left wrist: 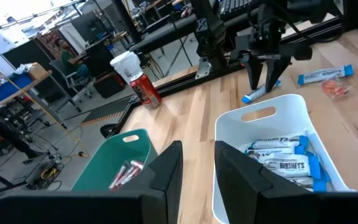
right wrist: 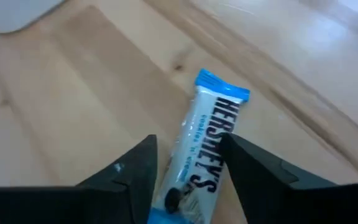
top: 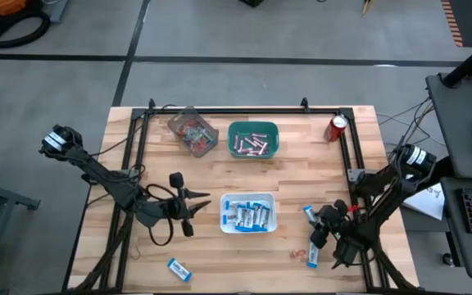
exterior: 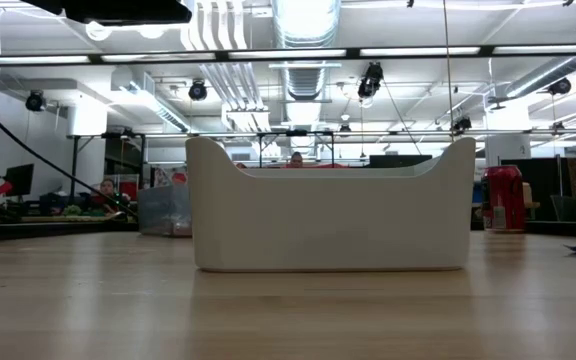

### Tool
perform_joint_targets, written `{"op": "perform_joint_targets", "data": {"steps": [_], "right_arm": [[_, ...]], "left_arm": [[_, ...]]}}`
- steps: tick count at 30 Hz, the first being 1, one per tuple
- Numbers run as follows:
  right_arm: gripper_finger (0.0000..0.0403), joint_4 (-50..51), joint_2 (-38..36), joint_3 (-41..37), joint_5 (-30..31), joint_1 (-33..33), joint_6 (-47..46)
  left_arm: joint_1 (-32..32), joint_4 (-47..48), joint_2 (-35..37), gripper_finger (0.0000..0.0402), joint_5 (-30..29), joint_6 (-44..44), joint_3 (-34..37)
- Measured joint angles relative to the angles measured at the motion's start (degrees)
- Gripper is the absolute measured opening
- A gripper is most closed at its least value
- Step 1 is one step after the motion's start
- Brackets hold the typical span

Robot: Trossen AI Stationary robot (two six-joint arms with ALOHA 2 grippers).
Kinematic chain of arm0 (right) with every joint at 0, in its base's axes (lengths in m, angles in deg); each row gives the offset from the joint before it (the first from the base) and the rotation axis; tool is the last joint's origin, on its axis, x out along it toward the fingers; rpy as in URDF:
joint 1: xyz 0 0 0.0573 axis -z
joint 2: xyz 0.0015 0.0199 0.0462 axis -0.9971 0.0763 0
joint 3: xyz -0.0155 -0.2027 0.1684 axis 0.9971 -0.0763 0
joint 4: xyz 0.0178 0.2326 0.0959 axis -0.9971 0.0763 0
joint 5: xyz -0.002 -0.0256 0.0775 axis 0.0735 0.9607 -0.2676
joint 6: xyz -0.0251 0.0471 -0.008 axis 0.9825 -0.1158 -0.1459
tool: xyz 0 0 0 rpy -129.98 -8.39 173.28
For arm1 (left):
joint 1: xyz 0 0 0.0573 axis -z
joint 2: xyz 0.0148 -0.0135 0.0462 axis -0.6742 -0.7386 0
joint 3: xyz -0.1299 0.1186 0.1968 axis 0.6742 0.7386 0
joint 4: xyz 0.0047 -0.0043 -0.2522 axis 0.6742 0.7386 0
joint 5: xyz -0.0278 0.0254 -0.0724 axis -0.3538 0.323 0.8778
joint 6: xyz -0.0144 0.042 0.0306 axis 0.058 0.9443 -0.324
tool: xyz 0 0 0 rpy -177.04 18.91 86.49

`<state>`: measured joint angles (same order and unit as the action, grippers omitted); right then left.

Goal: Sort candy
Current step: Put the white chocolate bar into the white bin

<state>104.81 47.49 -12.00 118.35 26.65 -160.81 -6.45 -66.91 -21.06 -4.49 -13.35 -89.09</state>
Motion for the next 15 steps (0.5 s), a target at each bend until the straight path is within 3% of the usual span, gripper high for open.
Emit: {"op": "perform_joint_targets", "data": {"steps": [10,15], "right_arm": [[0.0186,-0.6,9.3,0.2,0.8,-0.1,-1.8],[0.0142,-1.1,11.6,0.2,1.2,-0.1,-2.3]], "left_arm": [[-0.4,0.1,0.0,0.0077,0.0,0.0,0.0],[-0.4,0.3,0.0,0.0077,0.0,0.0,0.0]]}}
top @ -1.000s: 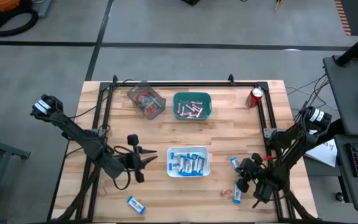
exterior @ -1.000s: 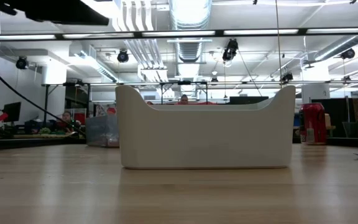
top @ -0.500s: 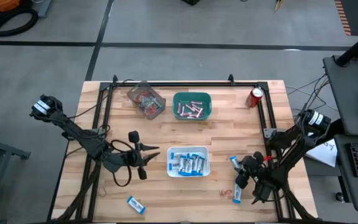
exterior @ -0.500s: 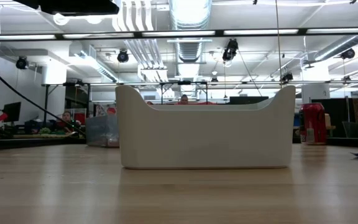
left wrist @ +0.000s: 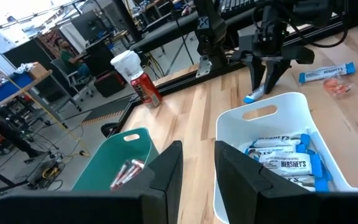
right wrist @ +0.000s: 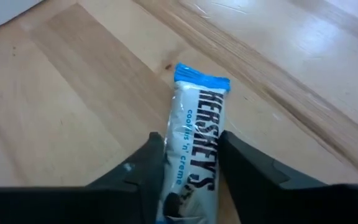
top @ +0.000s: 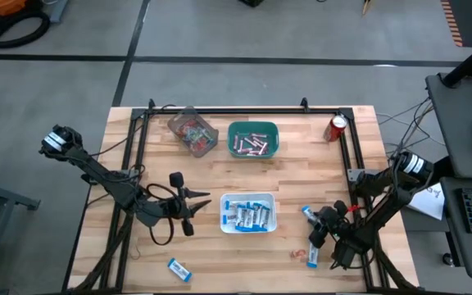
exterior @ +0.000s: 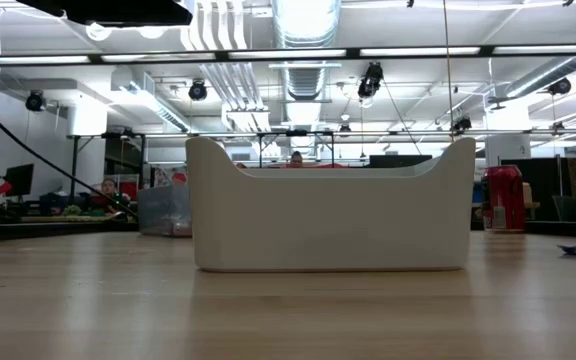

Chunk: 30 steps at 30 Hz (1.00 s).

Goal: Sort candy
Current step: Put the white chocolate bar into the white bin

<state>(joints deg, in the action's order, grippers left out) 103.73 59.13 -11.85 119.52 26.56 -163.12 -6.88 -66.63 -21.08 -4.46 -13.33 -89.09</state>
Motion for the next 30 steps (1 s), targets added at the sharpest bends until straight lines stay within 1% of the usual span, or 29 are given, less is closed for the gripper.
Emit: {"op": "perform_joint_targets", "data": {"steps": [3,6,9,15,17,22,24,26,28,30], "right_arm": [[0.0096,-0.7,-0.3,-0.1,1.4,0.0,-0.4],[0.0055,-0.9,-1.8,-0.1,4.1,0.1,-0.6],[0.0032,0.2,-4.3,-0.1,5.6,0.1,-0.7],[0.0023,3.2,-9.3,-0.4,5.6,0.3,-0.6],[0.0023,4.0,-10.3,-0.3,6.6,0.3,-0.6],[0.0009,4.0,-12.0,-0.3,11.5,0.2,-0.6],[0.0008,4.5,-12.6,-0.3,11.6,0.2,-0.2],[0.0008,5.2,-13.4,-0.3,10.3,0.2,0.0],[0.0008,5.4,-14.3,-0.3,9.9,0.2,2.2],[0.0010,5.1,-15.5,0.0,10.0,0.2,6.8]], "left_arm": [[0.0,0.1,0.0,0.0077,0.0,0.1,0.0],[0.0,0.1,0.0,0.0077,0.0,0.2,0.0],[-0.1,0.1,0.0,0.0077,0.0,0.2,0.0],[-0.1,0.1,0.0,0.0077,0.0,0.0,0.0],[-0.1,0.1,0.0,0.0077,0.0,0.0,0.0],[-0.1,0.1,0.0,0.0077,0.0,0.0,0.0],[-0.1,0.0,-0.1,0.0077,0.0,0.0,0.0],[-0.1,0.0,-0.2,0.0077,0.0,0.0,0.0],[-0.1,0.0,-0.4,0.0077,0.1,-0.1,0.0],[-0.1,0.0,-0.7,0.0077,0.1,-0.3,0.0]]}}
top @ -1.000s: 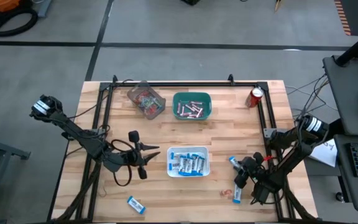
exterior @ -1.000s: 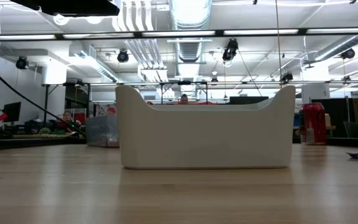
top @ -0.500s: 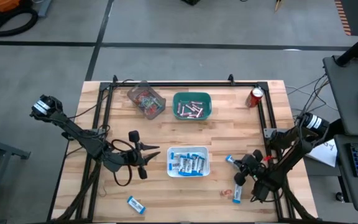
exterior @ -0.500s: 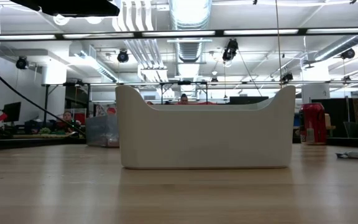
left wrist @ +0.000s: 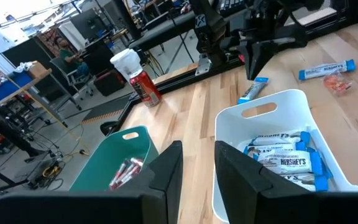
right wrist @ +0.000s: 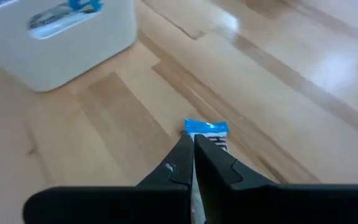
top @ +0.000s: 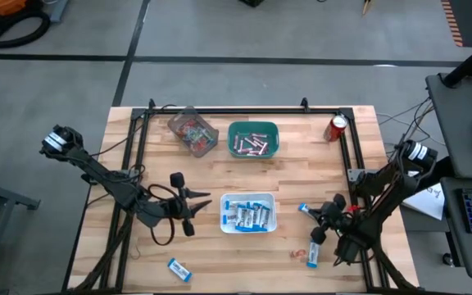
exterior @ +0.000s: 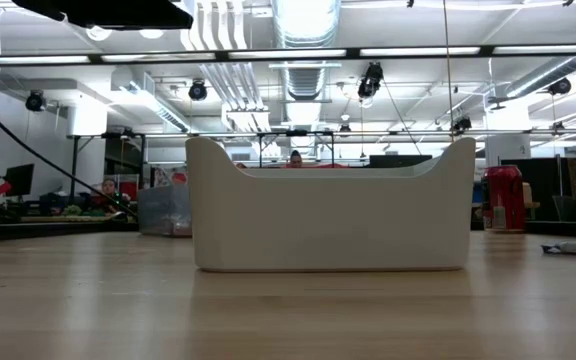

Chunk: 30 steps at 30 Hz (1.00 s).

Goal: Sort candy
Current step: Put the white chocolate bar into the white bin

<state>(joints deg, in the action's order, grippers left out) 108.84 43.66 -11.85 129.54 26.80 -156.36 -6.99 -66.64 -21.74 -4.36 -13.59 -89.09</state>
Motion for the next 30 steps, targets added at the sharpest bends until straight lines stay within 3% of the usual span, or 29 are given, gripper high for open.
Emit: {"op": "perform_joint_targets", "data": {"steps": [5,10,15,20,25,30], "right_arm": [[0.0045,0.1,-2.1,0.0,0.0,0.0,5.9],[0.0116,-0.3,-1.6,0.0,-0.3,0.0,8.1],[0.0189,0.6,2.7,-0.1,-2.8,1.2,4.2],[0.0231,-0.5,9.5,-0.1,-7.1,2.4,-0.8],[0.0217,-2.0,12.6,0.0,-7.1,2.3,-4.4],[0.0131,-3.2,12.7,0.0,-7.4,2.3,-4.8]], "left_arm": [[0.0,-0.3,-0.5,0.0077,0.1,-1.2,0.0],[0.0,-0.6,-0.9,0.0077,0.1,-1.5,0.0],[0.0,-1.0,-0.9,0.0077,0.1,-1.5,0.0],[0.0,-1.1,-0.9,0.0077,0.1,-1.5,0.0],[0.0,-1.4,-0.9,0.0077,0.0,-1.5,0.0],[-0.1,-1.5,-0.9,0.0077,-0.1,-1.5,0.0]]}}
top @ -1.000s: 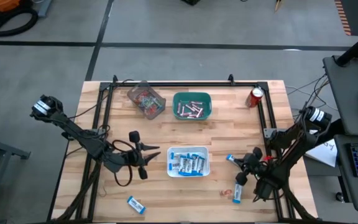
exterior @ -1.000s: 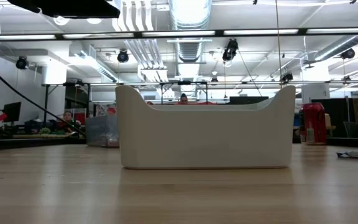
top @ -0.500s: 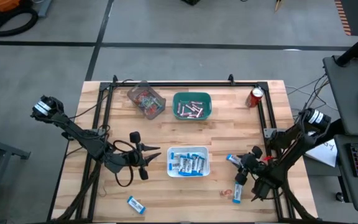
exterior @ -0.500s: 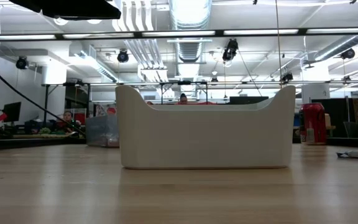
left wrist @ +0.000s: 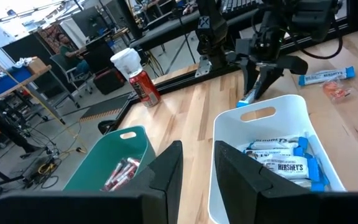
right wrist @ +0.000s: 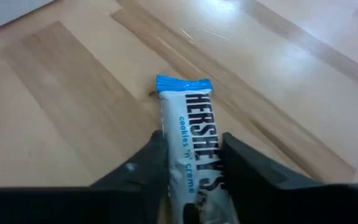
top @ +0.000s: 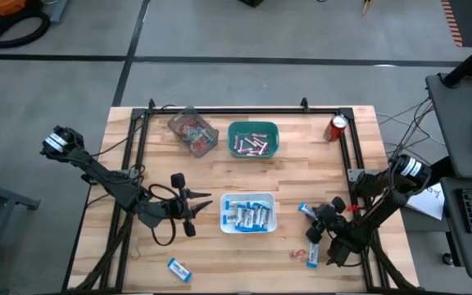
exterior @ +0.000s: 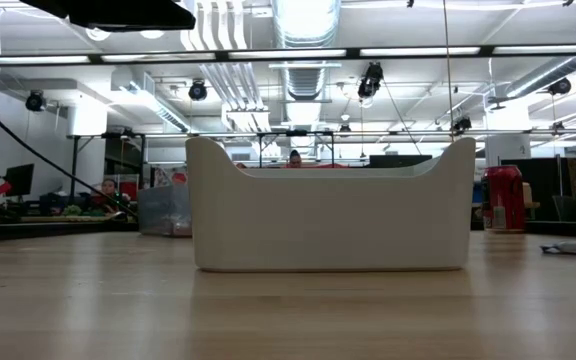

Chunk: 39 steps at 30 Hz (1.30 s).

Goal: Sort candy
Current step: Put the white chocolate bar into the white bin

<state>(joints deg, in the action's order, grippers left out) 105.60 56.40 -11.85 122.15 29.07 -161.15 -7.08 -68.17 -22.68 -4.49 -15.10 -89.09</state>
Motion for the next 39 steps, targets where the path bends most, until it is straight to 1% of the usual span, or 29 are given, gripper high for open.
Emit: {"op": "perform_joint_targets", "data": {"steps": [2,5,7,13,20,24,28,29,31,33,35,37,39], "right_arm": [[0.0088,0.3,0.0,0.0,0.9,0.0,0.2],[0.0034,0.0,-0.4,-0.1,4.4,-0.1,0.2],[0.0015,0.0,-1.0,-0.3,5.1,-0.1,0.5],[0.0007,1.0,-4.5,-0.3,5.3,-0.1,0.6],[0.0007,1.7,-8.7,-0.3,11.7,-0.1,0.7],[0.0007,1.7,-11.6,-0.3,18.2,-0.1,-0.1],[0.0008,0.4,-16.1,-0.3,27.4,0.1,1.1],[0.0008,-0.8,-17.3,-0.3,29.1,0.4,2.9],[0.0008,-4.8,-19.6,-0.2,31.0,1.7,9.6],[0.0008,-11.7,-21.1,-0.2,31.1,3.7,20.1],[0.0008,-21.4,-21.7,-0.2,30.8,6.1,32.7],[0.0008,-32.5,-21.7,-0.2,28.4,9.1,47.1],[0.0008,-43.1,-21.4,-0.2,23.4,12.5,60.0]], "left_arm": [[0.0,-0.2,0.0,0.0077,0.0,0.0,0.0],[-0.1,-0.3,0.0,0.0077,0.0,0.0,0.0],[-0.1,-0.3,0.0,0.0077,0.0,0.0,0.0],[-0.1,-0.4,0.0,0.0077,0.0,0.0,0.0],[-0.1,-0.8,0.0,0.0077,0.0,0.0,0.0],[-0.1,-1.0,0.0,0.0077,0.0,0.1,0.0],[-0.1,-1.4,0.0,0.0077,0.0,0.1,0.0],[-0.1,-1.5,0.0,0.0077,0.0,0.2,0.0],[-0.1,-1.6,0.0,0.0077,0.0,0.2,0.0],[-0.2,-1.9,0.0,0.0077,0.0,0.2,0.0],[-0.2,-2.2,0.0,0.0077,0.0,0.2,0.0],[-0.2,-2.6,0.0,0.0077,0.0,0.2,0.0],[-0.2,-3.0,0.0,0.0077,0.0,0.2,0.0]]}}
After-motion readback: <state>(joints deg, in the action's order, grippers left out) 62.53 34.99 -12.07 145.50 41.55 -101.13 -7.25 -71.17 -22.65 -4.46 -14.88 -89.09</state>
